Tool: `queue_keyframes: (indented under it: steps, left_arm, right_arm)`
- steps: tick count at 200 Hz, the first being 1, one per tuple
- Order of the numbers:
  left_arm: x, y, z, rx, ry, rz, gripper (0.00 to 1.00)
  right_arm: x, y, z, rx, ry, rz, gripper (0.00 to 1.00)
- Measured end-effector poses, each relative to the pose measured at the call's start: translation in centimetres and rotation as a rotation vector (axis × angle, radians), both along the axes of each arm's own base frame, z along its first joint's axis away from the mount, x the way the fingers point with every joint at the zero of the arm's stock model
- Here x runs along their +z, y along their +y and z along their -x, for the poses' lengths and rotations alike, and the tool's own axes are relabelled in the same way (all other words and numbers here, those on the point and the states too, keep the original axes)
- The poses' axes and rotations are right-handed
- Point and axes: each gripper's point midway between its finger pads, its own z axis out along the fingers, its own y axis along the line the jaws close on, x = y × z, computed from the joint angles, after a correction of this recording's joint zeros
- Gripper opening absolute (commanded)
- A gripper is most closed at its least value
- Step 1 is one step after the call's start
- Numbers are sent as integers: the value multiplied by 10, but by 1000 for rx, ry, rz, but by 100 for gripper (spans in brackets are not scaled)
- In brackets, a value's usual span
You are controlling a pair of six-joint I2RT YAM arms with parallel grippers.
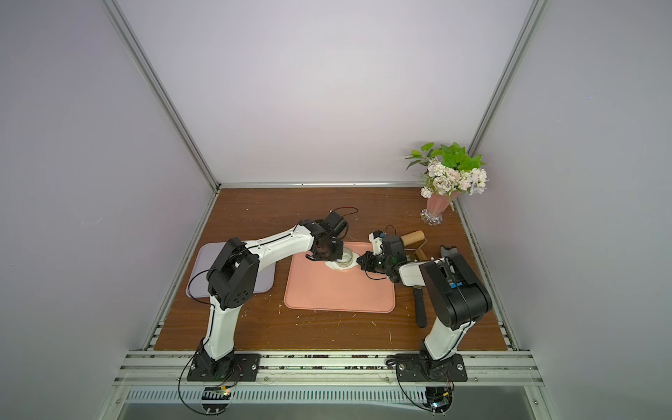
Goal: Roll out the dumpling wrappers from the dough
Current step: Remove the dumpling wrapper from the work surface.
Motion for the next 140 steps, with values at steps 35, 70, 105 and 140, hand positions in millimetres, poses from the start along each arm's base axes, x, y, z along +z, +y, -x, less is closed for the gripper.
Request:
queue_keyframes:
  steps: [35,70,105,140]
  left_arm:
    - [1,0,0,1,-2,-3,4]
    - [1,1,-1,1,-3,-7,1]
    - [1,1,0,1,-4,-8,0]
    - [1,2,1,0,-3,-21,0]
  right_arm:
    - [11,2,1,4,-30,-25,4]
    - [24,4,-1,3,-66,-51,3]
    - [23,3,1,0,-68,-58,3]
    - [24,3,0,-3,-72,-63,3]
